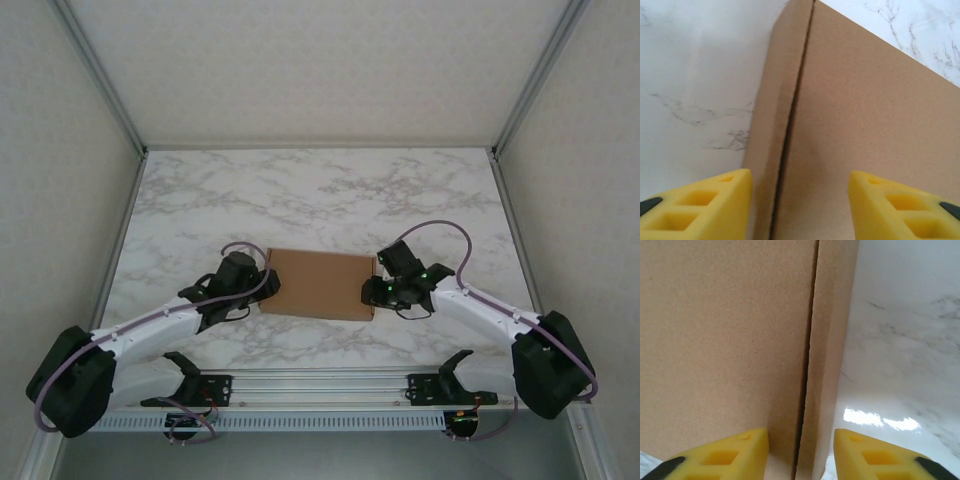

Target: Fold the paper box

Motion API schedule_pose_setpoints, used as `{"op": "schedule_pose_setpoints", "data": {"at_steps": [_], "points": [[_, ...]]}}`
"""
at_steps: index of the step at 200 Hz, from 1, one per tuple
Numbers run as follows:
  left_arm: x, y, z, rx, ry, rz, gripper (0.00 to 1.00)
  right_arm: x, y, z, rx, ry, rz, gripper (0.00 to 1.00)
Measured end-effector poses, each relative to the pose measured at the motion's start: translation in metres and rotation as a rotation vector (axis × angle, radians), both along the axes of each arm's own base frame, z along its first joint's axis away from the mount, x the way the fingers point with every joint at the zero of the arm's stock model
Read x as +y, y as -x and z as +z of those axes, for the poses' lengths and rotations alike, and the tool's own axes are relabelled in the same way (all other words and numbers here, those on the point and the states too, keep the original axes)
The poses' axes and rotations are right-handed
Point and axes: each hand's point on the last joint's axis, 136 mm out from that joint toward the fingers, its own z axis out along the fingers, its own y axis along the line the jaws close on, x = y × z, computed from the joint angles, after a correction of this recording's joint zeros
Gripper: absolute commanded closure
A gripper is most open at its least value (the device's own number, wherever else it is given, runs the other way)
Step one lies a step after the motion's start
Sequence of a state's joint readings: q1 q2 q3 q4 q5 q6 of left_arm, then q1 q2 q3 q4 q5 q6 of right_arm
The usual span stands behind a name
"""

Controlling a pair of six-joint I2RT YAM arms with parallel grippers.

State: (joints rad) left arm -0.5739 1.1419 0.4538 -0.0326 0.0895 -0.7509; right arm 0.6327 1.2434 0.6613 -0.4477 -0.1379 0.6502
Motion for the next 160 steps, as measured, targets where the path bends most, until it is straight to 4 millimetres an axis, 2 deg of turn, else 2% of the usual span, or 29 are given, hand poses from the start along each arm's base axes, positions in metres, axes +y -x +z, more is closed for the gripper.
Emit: {"op": "schedule_pose_setpoints", "data": {"at_steps": [16,42,90,116,144,160], "points": [[0.001,-0.006,-0.004,-0.003,-0.003,0.017,0.59,0.002,-0.011,0.000,0.008,-0.027,-0.016,0.71],[0.006,-0.020,-0.008,-0.008,-0.020,0.057,0.61,0.005,-0.035,0.001,0.015,-0.051,-0.038,0.74],[0.005,-0.072,-0.005,-0.007,-0.044,0.107,0.55,0.004,-0.096,0.002,0.006,-0.061,-0.071,0.76],[0.001,-0.098,-0.005,-0.013,-0.065,0.104,0.54,0.001,-0.117,0.003,-0.004,-0.066,-0.075,0.76],[-0.002,-0.107,-0.004,-0.020,-0.072,0.096,0.48,-0.002,-0.127,0.004,-0.019,-0.066,-0.065,0.71],[-0.002,-0.105,-0.004,-0.015,-0.077,0.088,0.34,-0.002,-0.127,0.003,-0.024,-0.061,-0.057,0.57]]}}
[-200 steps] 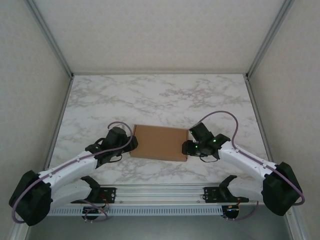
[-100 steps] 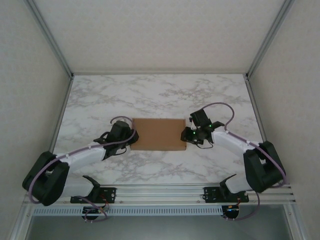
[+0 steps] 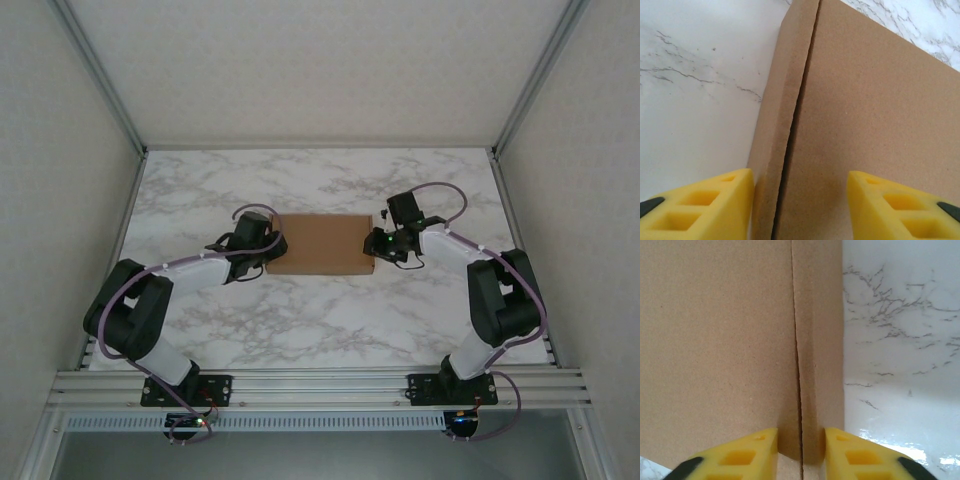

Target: Fold the paper box

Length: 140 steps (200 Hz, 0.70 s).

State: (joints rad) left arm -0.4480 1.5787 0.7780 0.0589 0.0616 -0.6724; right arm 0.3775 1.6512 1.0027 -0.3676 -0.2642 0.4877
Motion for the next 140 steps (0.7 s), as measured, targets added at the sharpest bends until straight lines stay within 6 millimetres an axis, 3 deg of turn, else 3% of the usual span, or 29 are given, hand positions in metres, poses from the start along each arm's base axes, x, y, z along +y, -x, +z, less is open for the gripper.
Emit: {"op": "schedule_pose_setpoints", "data": {"at_steps": [21,29,42,59,77,88,104,110,123,140], "points": [[0.002,0.005,0.004,0.007,-0.021,-0.018,0.01,-0.006,0.001,0.000,-0.003,0.036,-0.002,0.35],[0.003,0.005,0.011,0.001,-0.027,-0.020,0.00,-0.009,0.002,0.002,-0.010,0.056,0.002,0.28],[0.003,0.002,0.032,-0.038,-0.034,-0.026,0.00,-0.015,0.002,0.013,-0.041,0.082,-0.002,0.02],[0.005,-0.006,0.081,-0.161,-0.045,-0.035,0.00,-0.022,0.000,0.047,-0.143,0.099,-0.001,0.01],[0.013,-0.004,0.145,-0.352,-0.072,-0.043,0.00,-0.027,0.000,0.108,-0.346,0.106,0.000,0.01],[0.026,0.005,0.188,-0.496,-0.077,-0.013,0.00,-0.030,0.007,0.149,-0.482,0.099,0.002,0.01],[0.058,0.025,0.235,-0.692,-0.106,0.091,0.00,-0.039,0.019,0.207,-0.690,0.085,-0.014,0.01],[0.070,0.032,0.243,-0.749,-0.129,0.129,0.00,-0.045,0.023,0.224,-0.767,0.086,-0.028,0.01],[0.094,0.045,0.248,-0.847,-0.204,0.204,0.00,-0.055,0.031,0.243,-0.891,0.102,-0.032,0.01],[0.112,0.047,0.221,-0.854,-0.341,0.229,0.00,-0.060,0.038,0.235,-0.968,0.155,0.013,0.01]]}}
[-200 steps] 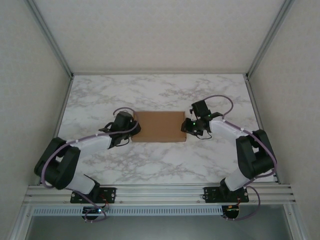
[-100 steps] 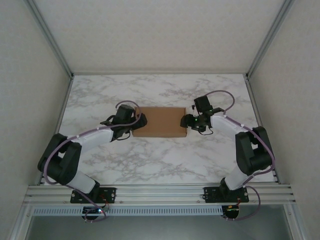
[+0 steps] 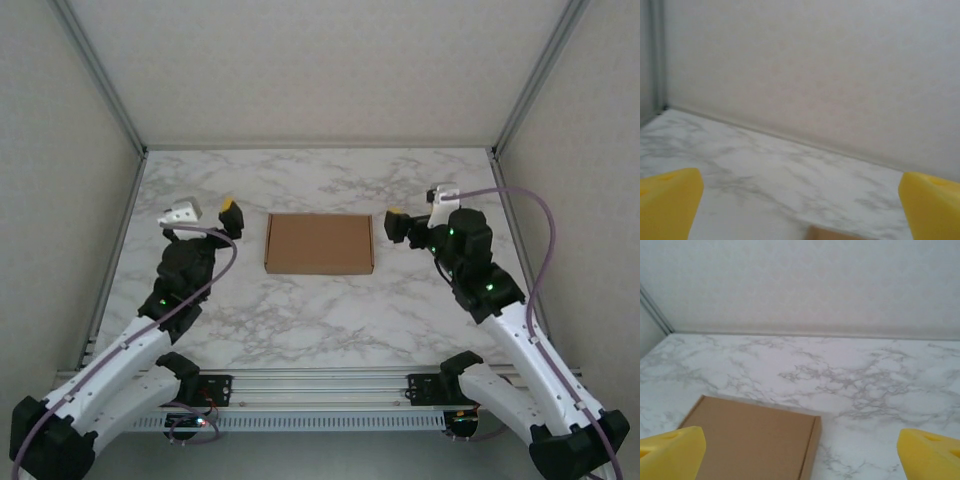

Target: Fold the paper box

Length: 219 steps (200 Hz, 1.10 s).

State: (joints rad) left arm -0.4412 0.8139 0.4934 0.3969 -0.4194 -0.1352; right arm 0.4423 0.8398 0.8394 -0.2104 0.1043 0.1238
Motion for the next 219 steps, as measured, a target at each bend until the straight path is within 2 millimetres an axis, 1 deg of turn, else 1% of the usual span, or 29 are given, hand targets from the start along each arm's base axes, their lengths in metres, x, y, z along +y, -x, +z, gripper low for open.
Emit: {"op": "schedule_pose_setpoints", "data": {"at_steps": [18,29,41,59,61,69,77,89,106,125,137,149,162,181,194,210,219], "points": [[0.018,-0.008,-0.045,0.080,-0.088,0.085,0.00,-0.001,-0.003,-0.029,0.006,0.071,0.006,0.01],[0.035,-0.011,-0.078,0.155,-0.131,0.146,0.00,-0.003,-0.008,-0.050,0.017,0.105,-0.009,0.01],[0.054,-0.011,-0.106,0.221,-0.166,0.193,0.00,-0.010,-0.014,-0.074,0.015,0.132,-0.054,0.01],[0.082,-0.007,-0.131,0.259,-0.167,0.262,0.00,-0.029,-0.021,-0.119,0.053,0.208,-0.147,0.01],[0.085,-0.006,-0.134,0.264,-0.166,0.269,0.00,-0.033,-0.023,-0.126,0.065,0.224,-0.163,0.01],[0.097,-0.003,-0.142,0.271,-0.152,0.295,0.01,-0.045,-0.026,-0.143,0.097,0.259,-0.206,0.01],[0.108,0.000,-0.150,0.274,-0.133,0.321,0.00,-0.057,-0.031,-0.155,0.120,0.285,-0.251,0.01],[0.117,0.000,-0.163,0.301,-0.118,0.335,0.00,-0.075,-0.037,-0.166,0.126,0.296,-0.317,0.01],[0.118,-0.007,-0.168,0.289,-0.091,0.319,0.00,-0.099,-0.039,-0.183,0.126,0.278,-0.383,0.01],[0.116,-0.016,-0.161,0.229,-0.066,0.292,0.00,-0.123,-0.041,-0.206,0.156,0.259,-0.438,0.01],[0.112,-0.022,-0.159,0.203,-0.073,0.260,0.00,-0.131,-0.045,-0.214,0.167,0.223,-0.451,0.01],[0.106,-0.028,-0.159,0.188,-0.080,0.213,0.00,-0.137,-0.051,-0.216,0.156,0.184,-0.457,0.01],[0.105,-0.033,-0.163,0.183,-0.081,0.184,0.00,-0.135,-0.057,-0.215,0.134,0.156,-0.442,0.01],[0.100,-0.037,-0.167,0.165,-0.089,0.133,0.00,-0.123,-0.067,-0.216,0.099,0.122,-0.383,0.01],[0.093,-0.039,-0.172,0.171,-0.098,0.096,0.00,-0.114,-0.072,-0.223,0.087,0.119,-0.331,0.01],[0.090,-0.041,-0.170,0.163,-0.098,0.067,0.00,-0.106,-0.073,-0.237,0.135,0.132,-0.294,0.01],[0.092,-0.045,-0.166,0.153,-0.096,0.066,0.00,-0.105,-0.078,-0.236,0.142,0.128,-0.285,0.01]]}}
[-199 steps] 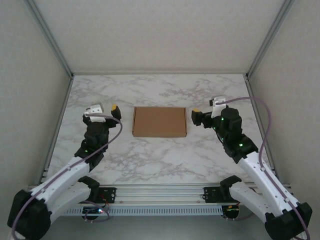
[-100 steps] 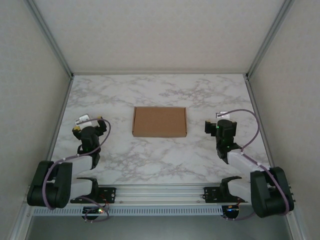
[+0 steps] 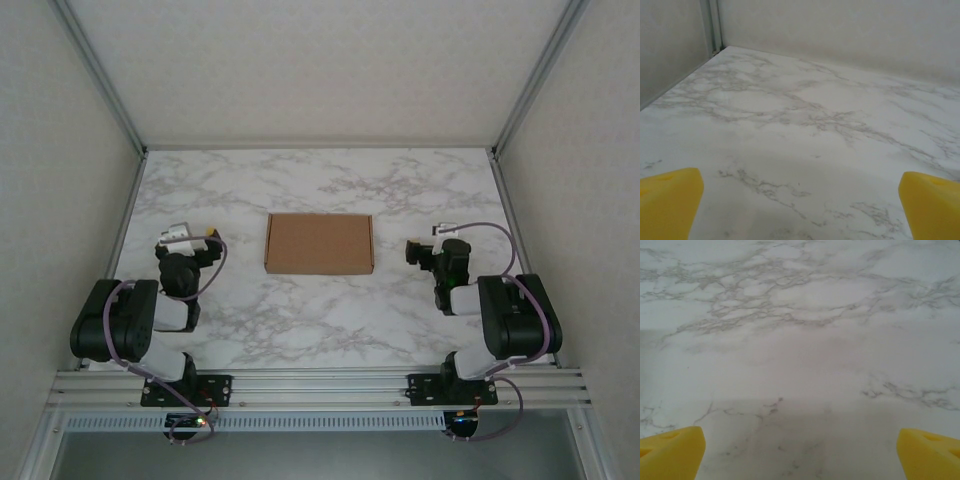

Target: Fold the paper box

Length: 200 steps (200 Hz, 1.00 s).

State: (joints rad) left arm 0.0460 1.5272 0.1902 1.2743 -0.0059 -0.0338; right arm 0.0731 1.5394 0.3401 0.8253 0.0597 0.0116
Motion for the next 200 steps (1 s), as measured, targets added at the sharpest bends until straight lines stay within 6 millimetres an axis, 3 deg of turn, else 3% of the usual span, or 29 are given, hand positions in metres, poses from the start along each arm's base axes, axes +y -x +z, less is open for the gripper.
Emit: {"op": "schedule_pose_setpoints", "data": {"at_steps": [32,200], "points": [[0.004,-0.005,0.008,-0.023,0.004,0.003,0.00,-0.003,-0.015,0.017,-0.042,-0.007,-0.009,0.01],[0.004,-0.005,0.008,-0.022,0.005,0.001,0.00,-0.002,-0.014,0.015,-0.033,-0.006,-0.007,0.01]]}}
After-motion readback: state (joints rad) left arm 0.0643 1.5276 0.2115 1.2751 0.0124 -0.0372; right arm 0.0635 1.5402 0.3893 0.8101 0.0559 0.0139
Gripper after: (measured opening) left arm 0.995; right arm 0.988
